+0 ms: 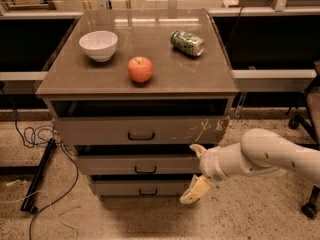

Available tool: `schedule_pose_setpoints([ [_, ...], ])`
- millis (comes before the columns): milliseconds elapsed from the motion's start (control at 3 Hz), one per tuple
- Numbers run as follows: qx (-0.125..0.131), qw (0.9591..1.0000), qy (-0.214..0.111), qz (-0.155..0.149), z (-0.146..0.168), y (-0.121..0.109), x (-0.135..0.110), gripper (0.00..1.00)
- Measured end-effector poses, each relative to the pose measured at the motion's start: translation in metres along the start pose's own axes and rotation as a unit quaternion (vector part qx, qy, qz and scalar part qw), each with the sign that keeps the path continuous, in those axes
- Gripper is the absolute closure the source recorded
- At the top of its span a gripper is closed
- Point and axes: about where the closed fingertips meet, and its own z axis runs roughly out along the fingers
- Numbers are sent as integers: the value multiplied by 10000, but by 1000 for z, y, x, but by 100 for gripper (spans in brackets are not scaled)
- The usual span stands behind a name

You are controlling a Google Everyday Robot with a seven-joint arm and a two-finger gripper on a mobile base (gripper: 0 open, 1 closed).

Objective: Open middle drawer

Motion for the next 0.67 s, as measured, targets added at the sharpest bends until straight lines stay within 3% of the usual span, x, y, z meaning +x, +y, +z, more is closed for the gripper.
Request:
schedule_pose_setpoints([
  [667, -43, 10000, 32, 40, 44, -15, 28, 0],
])
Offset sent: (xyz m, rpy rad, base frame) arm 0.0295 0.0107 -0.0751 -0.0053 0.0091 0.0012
